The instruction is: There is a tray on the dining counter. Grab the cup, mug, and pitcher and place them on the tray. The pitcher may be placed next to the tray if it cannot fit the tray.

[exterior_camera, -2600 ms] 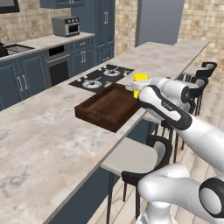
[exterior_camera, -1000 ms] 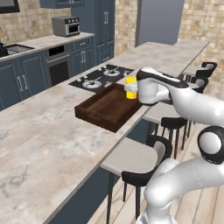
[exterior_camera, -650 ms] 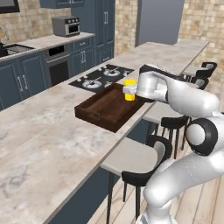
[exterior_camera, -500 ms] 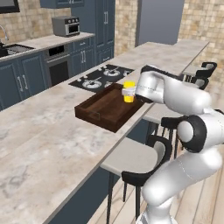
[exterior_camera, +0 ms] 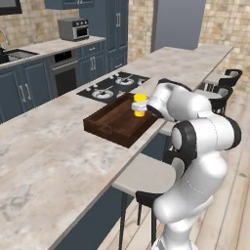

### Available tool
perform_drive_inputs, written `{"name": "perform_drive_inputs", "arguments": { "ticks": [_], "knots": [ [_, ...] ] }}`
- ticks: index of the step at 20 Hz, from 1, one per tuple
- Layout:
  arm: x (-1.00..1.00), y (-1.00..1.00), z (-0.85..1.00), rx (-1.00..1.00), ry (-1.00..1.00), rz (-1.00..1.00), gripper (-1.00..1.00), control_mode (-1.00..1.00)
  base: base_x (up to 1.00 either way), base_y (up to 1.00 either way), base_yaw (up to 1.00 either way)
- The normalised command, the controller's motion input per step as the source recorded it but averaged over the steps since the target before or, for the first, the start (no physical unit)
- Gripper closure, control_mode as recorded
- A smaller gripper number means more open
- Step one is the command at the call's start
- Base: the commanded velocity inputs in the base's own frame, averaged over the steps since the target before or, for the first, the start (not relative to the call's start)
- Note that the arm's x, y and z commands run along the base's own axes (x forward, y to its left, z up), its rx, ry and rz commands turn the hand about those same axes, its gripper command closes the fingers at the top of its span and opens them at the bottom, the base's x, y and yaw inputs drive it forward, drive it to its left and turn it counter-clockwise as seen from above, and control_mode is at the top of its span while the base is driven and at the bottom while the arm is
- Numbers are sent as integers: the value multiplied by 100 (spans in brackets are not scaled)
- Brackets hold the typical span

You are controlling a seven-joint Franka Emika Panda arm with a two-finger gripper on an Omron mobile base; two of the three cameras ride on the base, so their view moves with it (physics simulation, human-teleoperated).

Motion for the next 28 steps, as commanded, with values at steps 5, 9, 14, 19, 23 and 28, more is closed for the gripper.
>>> {"name": "perform_drive_inputs", "arguments": {
  "ticks": [5, 9, 14, 19, 23, 28],
  "knots": [
    [44, -2, 0, 1, 0, 0, 100, -100, 0, 0, 0],
    [44, -8, 0, 1, 0, 0, 100, -100, 0, 0, 0],
    [43, -1, 0, 0, 0, 0, 100, -100, 0, 0, 0],
    [43, 0, 0, 0, 0, 0, 100, -100, 0, 0, 0],
    [43, 0, -1, 0, 0, 0, 100, -100, 0, 0, 0],
    [37, 0, -7, 0, 0, 0, 100, -100, 0, 0, 0]
  ]
}}
